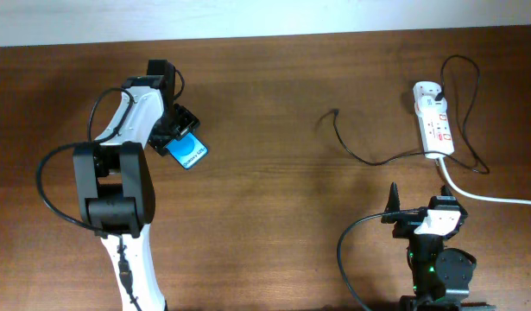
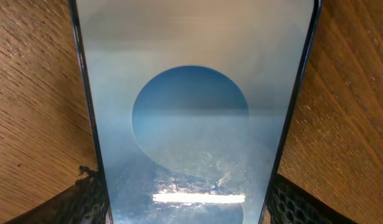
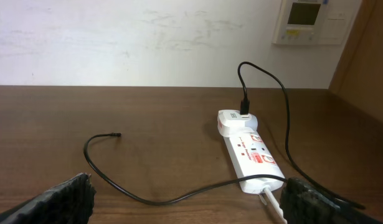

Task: Plug charger to phone and switch on socket
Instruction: 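Lift the phone with the left gripper and tilt it upright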

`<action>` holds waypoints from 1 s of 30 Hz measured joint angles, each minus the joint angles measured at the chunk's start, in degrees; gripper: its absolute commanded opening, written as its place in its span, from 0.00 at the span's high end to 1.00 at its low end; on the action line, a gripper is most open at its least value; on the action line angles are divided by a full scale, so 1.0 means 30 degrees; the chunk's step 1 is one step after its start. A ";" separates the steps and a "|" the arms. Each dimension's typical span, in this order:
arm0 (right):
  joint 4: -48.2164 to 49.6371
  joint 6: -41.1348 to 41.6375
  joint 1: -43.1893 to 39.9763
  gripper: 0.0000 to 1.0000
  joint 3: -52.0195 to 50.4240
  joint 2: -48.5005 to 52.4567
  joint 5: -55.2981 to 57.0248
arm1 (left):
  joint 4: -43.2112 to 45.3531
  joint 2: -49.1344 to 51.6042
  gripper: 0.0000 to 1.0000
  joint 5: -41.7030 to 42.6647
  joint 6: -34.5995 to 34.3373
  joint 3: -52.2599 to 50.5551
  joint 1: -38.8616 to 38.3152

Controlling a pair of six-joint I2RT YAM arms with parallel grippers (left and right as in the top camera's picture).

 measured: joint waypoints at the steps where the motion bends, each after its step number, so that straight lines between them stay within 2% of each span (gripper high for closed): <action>1: 0.0000 -0.0007 0.0000 0.02 0.0000 0.0000 0.0000 | 0.0007 0.0000 0.29 -0.0007 0.0000 0.0000 -0.0007; 5: 0.0000 -0.0015 0.0000 0.02 0.0000 0.0000 0.0000 | 0.0000 0.0000 0.28 -0.0044 0.0219 0.0000 -0.0160; 9: 0.0007 0.0007 0.0000 0.01 0.0000 0.0000 0.0000 | 0.0000 0.0000 0.25 -0.0015 0.1654 0.0000 -0.0619; 11: 0.0000 0.0000 0.0000 0.02 0.0000 0.0000 0.0000 | -0.0007 0.0000 0.20 0.0044 0.2769 0.0000 -0.0692; 12: 0.0007 -0.0007 0.0000 0.01 0.0000 0.0000 0.0000 | -0.0007 0.0000 0.08 0.0066 0.3206 0.0000 -0.0699; 13: 0.0000 -0.0007 0.0000 0.01 0.0000 0.0000 0.0000 | -0.0015 0.0000 0.01 0.0080 0.3694 0.0000 -0.0707; 20: 0.0000 -0.0015 0.0000 0.02 0.0000 0.0000 0.0007 | 0.0131 0.0000 0.01 0.0138 0.4539 0.0015 -0.0831; 21: 0.0000 0.0000 0.0000 0.02 0.0000 0.0000 0.0000 | 0.0131 0.0000 0.03 0.0138 0.4554 0.0015 -0.0831; 24: 0.0000 -0.0015 0.0000 0.01 0.0000 0.0000 0.0000 | 0.0117 0.0000 0.25 0.0117 0.4714 0.0007 -0.0831; 26: 0.0007 0.0000 0.0000 0.02 0.0000 0.0000 0.0000 | 0.0153 0.0015 0.34 0.0117 0.4605 0.0000 -0.0809; 30: 0.0000 -0.0007 0.0000 0.01 0.0000 0.0000 0.0007 | 0.0168 0.0015 0.39 0.0124 0.4590 -0.0015 -0.0809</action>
